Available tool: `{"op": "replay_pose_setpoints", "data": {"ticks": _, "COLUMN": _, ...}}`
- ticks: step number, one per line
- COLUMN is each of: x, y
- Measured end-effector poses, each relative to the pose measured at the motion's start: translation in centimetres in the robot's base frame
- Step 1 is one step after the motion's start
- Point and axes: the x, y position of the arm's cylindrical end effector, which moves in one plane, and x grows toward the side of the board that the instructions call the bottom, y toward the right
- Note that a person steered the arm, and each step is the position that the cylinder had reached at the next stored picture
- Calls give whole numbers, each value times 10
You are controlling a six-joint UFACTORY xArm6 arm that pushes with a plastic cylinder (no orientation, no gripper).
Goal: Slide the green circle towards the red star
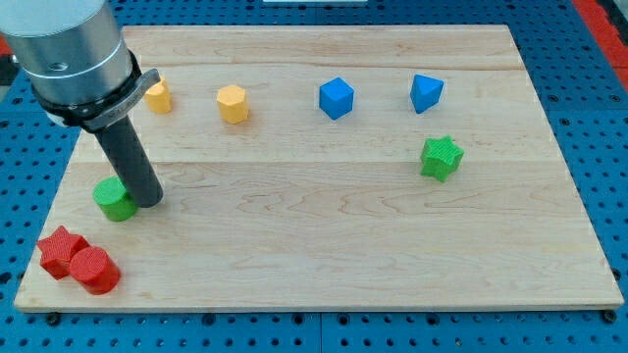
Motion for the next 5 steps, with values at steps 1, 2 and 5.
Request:
{"op": "replay_pose_setpoints", "data": {"ticks": 1, "x": -5, "y": 15}}
{"op": "replay_pose_setpoints", "data": {"ticks": 2, "x": -24, "y": 18}}
{"op": "replay_pose_setpoints", "data": {"ticks": 5, "x": -10, "y": 1}}
